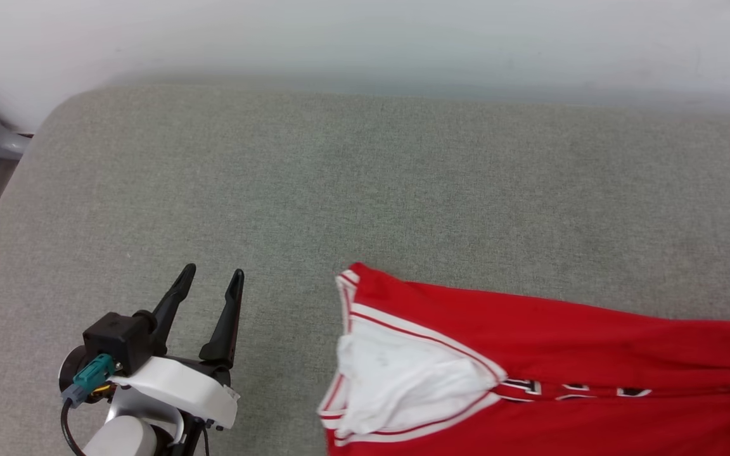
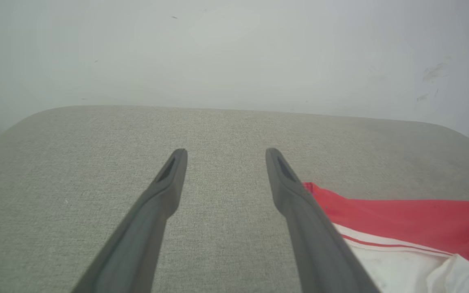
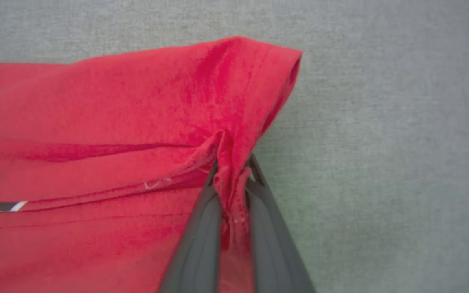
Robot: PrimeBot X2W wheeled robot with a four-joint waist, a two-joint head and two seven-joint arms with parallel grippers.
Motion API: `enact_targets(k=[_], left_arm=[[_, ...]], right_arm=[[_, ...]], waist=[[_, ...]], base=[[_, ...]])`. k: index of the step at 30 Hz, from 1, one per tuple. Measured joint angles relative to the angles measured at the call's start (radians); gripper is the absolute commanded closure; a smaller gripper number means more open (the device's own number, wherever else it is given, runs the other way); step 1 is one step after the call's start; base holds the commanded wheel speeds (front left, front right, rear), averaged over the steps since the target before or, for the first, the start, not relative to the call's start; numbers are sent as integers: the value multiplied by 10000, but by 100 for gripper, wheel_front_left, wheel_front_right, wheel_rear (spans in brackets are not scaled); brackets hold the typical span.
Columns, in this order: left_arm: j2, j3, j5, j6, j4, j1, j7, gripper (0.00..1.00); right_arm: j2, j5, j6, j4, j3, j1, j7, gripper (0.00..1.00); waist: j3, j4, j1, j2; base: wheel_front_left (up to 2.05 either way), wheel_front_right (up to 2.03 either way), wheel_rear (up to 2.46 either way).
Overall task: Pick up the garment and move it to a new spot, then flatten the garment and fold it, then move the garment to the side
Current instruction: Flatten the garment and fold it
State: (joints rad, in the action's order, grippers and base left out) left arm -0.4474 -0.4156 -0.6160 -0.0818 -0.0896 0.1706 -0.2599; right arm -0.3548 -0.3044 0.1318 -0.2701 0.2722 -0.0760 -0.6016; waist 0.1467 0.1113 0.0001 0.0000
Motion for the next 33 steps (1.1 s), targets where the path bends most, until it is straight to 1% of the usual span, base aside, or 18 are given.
enact_targets(k=[3, 5, 10, 17, 22, 27, 29, 31, 32, 33], left_arm=[[50, -4, 0, 25, -42, -43, 0, 0], [100, 8, -4, 25, -77, -112, 0, 0], [167, 63, -25, 46, -138, -299, -2, 0], [372, 347, 50, 90, -117, -767, -2, 0], [506, 456, 81, 173, -119, -902, -4, 0], [648, 548, 171, 263, -142, -949, -4, 0], [721, 583, 230, 293, -155, -949, -4, 0], [754, 637, 249, 353, -176, -958, -4, 0], [805, 702, 313, 382, -219, -1025, -4, 0], [819, 719, 316, 401, -234, -1039, -4, 0]], right_arm=[[-173, 502, -2, -297, 477, -3, 303, 100], [-150, 692, -2, -416, 619, 15, 420, 100], [159, 449, -6, -238, 506, 234, 550, 100], [314, -10, -6, 959, 244, 1021, 334, 100], [617, -370, -6, 2079, -209, 1310, -242, 100], [966, -677, -8, 3030, -936, 1355, -775, 100], [1206, -882, -8, 3296, -1231, 1315, -976, 100], [1526, -1043, -8, 3542, -1498, 1155, -1160, 100], [2044, -1235, -8, 3870, -1988, 869, -1407, 100], [2232, -1271, -8, 3935, -2151, 802, -1496, 100]], waist=[[-125, 2, -1, 0], [-236, 0, -1, 0], [-509, -26, -1, 0], [-928, -97, -1, 0], [-1093, -172, -2, 0], [-1125, -180, -1, 0], [-1137, -163, -1, 0], [-1156, -140, -1, 0], [-1189, -83, -1, 0], [-1197, -61, -1, 0]], base=[[0, 0, 0], [0, 0, 0], [0, 0, 0], [0, 0, 0], [0, 0, 0], [0, 0, 0], [0, 0, 0], [0, 0, 0], [0, 0, 0], [0, 0, 0]])
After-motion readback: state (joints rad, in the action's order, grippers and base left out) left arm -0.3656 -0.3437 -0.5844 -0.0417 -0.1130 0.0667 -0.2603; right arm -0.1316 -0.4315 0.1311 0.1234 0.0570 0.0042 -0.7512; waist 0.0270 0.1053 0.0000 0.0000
